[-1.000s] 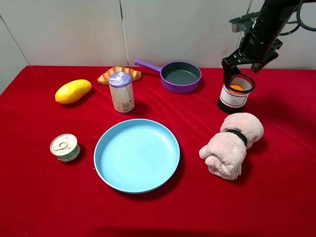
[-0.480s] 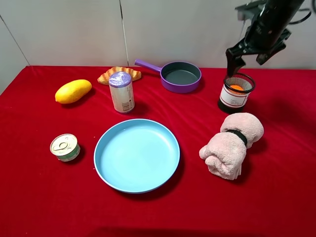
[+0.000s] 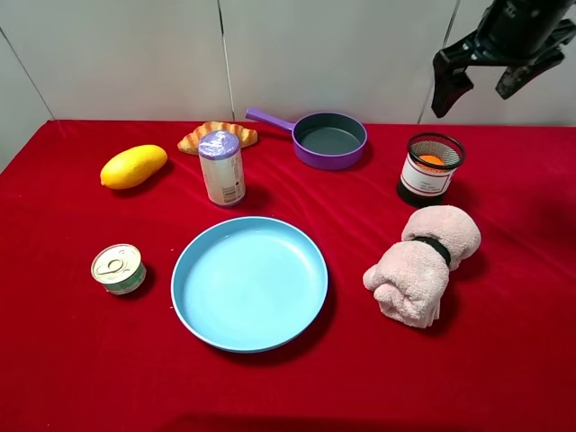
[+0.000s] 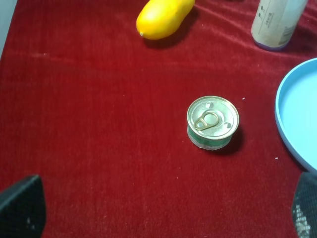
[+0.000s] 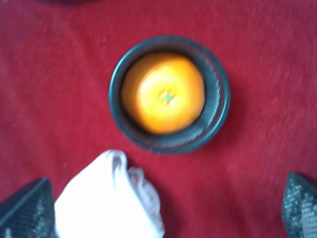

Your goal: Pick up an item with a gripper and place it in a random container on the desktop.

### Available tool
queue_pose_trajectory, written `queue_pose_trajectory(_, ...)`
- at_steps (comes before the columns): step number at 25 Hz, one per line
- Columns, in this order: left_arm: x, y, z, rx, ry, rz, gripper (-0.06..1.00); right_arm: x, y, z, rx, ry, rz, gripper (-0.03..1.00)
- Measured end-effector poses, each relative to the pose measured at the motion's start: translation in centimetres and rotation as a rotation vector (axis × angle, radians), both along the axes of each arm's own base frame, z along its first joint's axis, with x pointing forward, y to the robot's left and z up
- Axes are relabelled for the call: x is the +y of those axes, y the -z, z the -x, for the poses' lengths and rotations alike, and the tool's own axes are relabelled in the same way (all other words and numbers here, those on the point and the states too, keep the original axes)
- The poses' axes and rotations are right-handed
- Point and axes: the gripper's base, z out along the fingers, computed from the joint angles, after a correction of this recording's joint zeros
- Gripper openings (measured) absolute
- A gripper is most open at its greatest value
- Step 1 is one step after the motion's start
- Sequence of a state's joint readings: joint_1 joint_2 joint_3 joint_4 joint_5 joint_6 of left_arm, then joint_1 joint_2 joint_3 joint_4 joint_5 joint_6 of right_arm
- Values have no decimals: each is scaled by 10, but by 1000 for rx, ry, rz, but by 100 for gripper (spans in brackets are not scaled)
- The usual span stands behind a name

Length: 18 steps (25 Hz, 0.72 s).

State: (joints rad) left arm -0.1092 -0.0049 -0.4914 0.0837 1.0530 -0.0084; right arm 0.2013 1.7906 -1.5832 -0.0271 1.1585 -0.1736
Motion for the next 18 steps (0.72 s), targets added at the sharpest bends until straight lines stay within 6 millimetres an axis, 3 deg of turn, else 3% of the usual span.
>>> queue_pose_trajectory(9, 0, 0, 0, 0, 0, 0, 100, 11, -20, 33, 15, -3, -25, 69)
queue_pose_trajectory(18, 0, 0, 0, 0, 0, 0, 100, -4, 2, 101, 109, 15, -18, 69)
